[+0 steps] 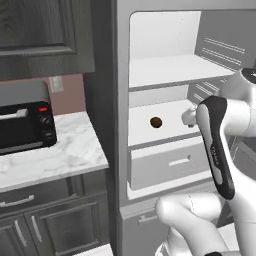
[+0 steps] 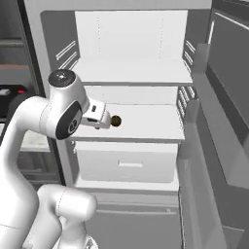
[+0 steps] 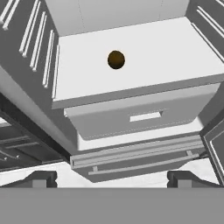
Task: Take the cheese, fish, and avocado from the fridge and place them on the plate on the dining counter to create an appetizer plate.
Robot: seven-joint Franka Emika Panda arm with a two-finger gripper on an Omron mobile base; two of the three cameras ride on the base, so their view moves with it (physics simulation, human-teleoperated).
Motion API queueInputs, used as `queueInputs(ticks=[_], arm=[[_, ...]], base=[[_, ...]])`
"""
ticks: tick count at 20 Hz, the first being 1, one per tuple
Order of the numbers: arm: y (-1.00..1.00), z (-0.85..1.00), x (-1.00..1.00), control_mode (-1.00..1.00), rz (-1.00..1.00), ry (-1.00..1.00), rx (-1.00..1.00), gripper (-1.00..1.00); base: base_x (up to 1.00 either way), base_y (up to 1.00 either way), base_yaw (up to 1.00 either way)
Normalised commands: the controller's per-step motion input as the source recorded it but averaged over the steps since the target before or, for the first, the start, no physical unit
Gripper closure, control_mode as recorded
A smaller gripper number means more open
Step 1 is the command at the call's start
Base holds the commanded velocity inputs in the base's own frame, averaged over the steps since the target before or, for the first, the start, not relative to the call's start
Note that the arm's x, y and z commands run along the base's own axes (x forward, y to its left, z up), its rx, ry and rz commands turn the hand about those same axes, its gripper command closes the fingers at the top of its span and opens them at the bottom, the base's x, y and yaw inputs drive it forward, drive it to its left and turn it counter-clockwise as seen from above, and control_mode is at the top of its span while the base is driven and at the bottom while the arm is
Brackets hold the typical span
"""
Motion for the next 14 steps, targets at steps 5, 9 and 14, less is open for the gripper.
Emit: queueInputs(ticks=[5, 9, 14], arm=[[0.0, 0.0, 0.0, 1.0, 0.0, 0.0, 0.0, -1.0], [0.0, 0.0, 0.0, 1.0, 0.0, 0.0, 0.0, -1.0], [0.0, 0.0, 0.0, 1.0, 0.0, 0.0, 0.0, -1.0]], base=[[-0.09, -0.63, 0.2], [-0.59, -0.29, 0.13], [-0.05, 0.46, 0.01]])
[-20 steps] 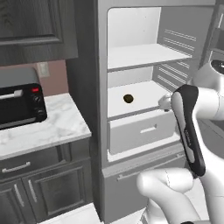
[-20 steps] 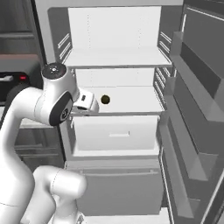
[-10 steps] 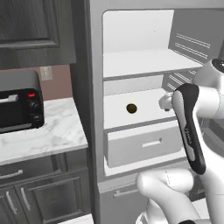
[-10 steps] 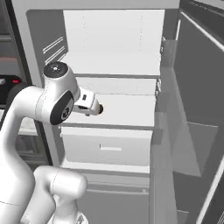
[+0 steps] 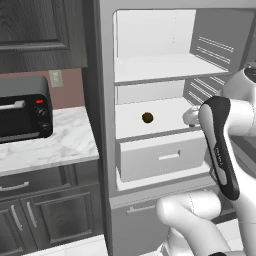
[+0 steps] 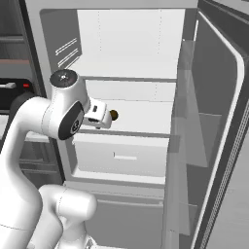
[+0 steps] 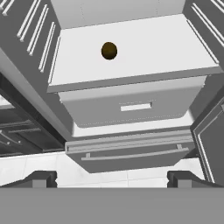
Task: Take the cheese, fish, and avocado from the fridge and place them on the plate on the dining counter to create an appetizer plate.
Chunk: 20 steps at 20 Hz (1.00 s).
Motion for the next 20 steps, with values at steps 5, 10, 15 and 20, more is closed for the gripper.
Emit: queueInputs(ticks=[5, 10, 15, 20], arm=[[0.0, 0.0, 0.0, 1.0, 0.0, 0.0, 0.0, -1.0], [0.0, 0.0, 0.0, 1.0, 0.0, 0.0, 0.0, -1.0], [0.0, -0.13, 0.0, -1.0, 0.0, 0.02, 0.0, -1.0], [0.02, -0.46, 0.23, -1.0, 0.0, 0.0, 0.0, -1.0]], base=[[0.3, 0.44, 0.0], [0.04, 0.05, 0.0], [0.0, 0.0, 0.0], [0.0, 0.0, 0.0]])
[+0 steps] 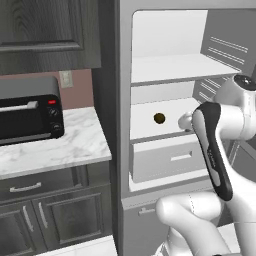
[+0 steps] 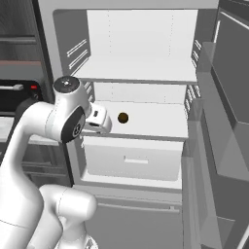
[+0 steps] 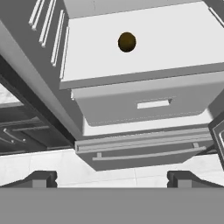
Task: Take the cheese, fish, and avocado from the fridge and place them on the plate on the dining counter to create an appetizer plate.
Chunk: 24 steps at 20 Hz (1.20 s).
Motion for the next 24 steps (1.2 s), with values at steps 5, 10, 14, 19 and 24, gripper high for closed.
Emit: queueInputs(ticks=[5, 10, 14, 19, 24], arm=[[0.0, -0.31, 0.6, -1.0, 0.0, -0.16, 0.0, -1.0], [0.0, -0.16, 0.45, -1.0, 0.0, -0.2, 0.0, -1.0], [-0.07, 0.0, 0.33, -1.0, 0.0, -0.04, 0.0, -1.0], [-0.28, 0.0, 0.21, -1.0, 0.0, 0.03, 0.0, -1.0], [-0.31, 0.0, 0.31, -1.0, 0.0, 0.08, 0.0, -1.0]], base=[[0.0, 0.0, 0.0], [0.0, 0.0, 0.0], [0.0, 0.0, 0.0], [0.0, 0.0, 0.0], [0.0, 0.0, 0.0]])
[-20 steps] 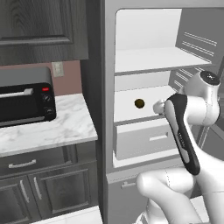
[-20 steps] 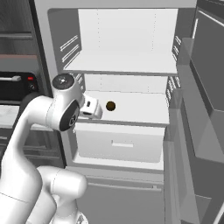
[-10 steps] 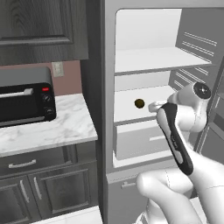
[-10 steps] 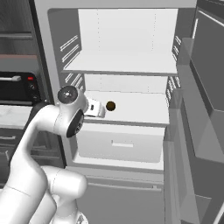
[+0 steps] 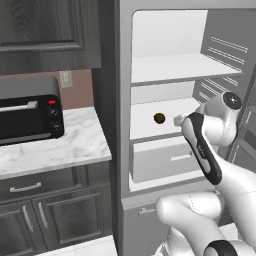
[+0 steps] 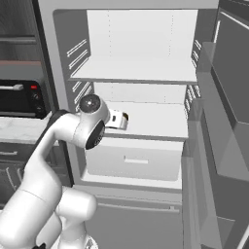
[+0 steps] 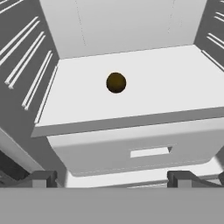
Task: Take the cheese, fish, and avocado from the fridge and place them on the plate on the dining counter to create an appetizer plate.
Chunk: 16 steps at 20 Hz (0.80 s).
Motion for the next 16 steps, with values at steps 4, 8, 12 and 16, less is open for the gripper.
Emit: queueInputs(ticks=[4, 8, 12, 16], arm=[[0.0, -0.17, 0.36, -1.0, 0.03, 0.01, 0.0, -1.0], [0.0, -0.34, 0.38, -1.0, 0.06, -0.03, 0.0, -1.0], [0.0, -0.4, 0.25, -1.0, 0.04, -0.05, 0.0, -1.0], [0.0, -0.26, 0.29, -1.0, 0.01, -0.01, 0.0, -1.0]], base=[[0.0, 0.0, 0.0], [0.0, 0.0, 0.0], [0.0, 0.0, 0.0], [0.0, 0.0, 0.0]])
